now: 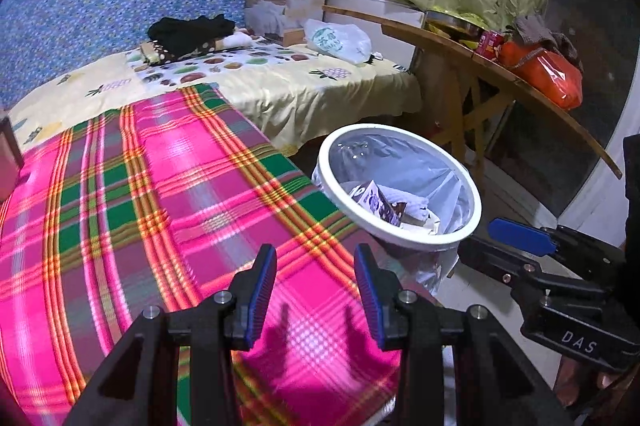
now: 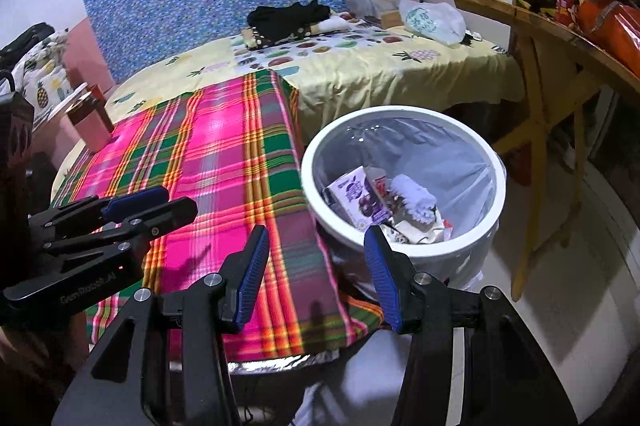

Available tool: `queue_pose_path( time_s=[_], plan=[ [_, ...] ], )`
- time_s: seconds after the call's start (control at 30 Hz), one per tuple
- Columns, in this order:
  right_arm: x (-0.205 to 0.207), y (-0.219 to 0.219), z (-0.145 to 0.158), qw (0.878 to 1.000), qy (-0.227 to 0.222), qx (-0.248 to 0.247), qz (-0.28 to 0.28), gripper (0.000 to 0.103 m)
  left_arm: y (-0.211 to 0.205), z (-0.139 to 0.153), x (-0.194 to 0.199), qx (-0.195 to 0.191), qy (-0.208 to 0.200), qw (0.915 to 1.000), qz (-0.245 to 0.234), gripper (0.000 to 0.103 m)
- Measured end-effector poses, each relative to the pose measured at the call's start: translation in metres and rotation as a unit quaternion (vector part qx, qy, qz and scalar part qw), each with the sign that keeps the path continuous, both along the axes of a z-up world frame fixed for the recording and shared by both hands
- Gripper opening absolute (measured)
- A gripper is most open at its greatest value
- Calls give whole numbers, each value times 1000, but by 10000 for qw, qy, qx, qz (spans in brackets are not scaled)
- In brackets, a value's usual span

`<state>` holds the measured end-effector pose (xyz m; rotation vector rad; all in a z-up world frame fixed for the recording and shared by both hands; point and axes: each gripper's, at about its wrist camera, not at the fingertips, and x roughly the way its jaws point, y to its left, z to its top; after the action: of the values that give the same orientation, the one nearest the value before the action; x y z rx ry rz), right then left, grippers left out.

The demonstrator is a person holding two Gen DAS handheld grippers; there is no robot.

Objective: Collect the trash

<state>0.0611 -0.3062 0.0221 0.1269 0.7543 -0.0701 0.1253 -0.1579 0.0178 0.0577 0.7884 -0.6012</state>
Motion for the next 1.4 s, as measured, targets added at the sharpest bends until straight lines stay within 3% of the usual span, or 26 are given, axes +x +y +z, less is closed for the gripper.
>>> queue_pose_path(
  time_s=[0.43, 0.77, 1.4],
  plan=[
    [-33, 9, -2, 9997, -115, 22, 228, 51, 19, 6, -51, 8, -119, 9990, 434, 40],
    [-59, 8, 8, 9990, -354, 17, 272, 51, 17, 24, -86, -23, -214, 9986, 492, 40],
    [-61, 17, 8, 9986, -397, -19, 362, 51, 28, 30, -95, 74, -290, 9969, 722, 40]
  ],
)
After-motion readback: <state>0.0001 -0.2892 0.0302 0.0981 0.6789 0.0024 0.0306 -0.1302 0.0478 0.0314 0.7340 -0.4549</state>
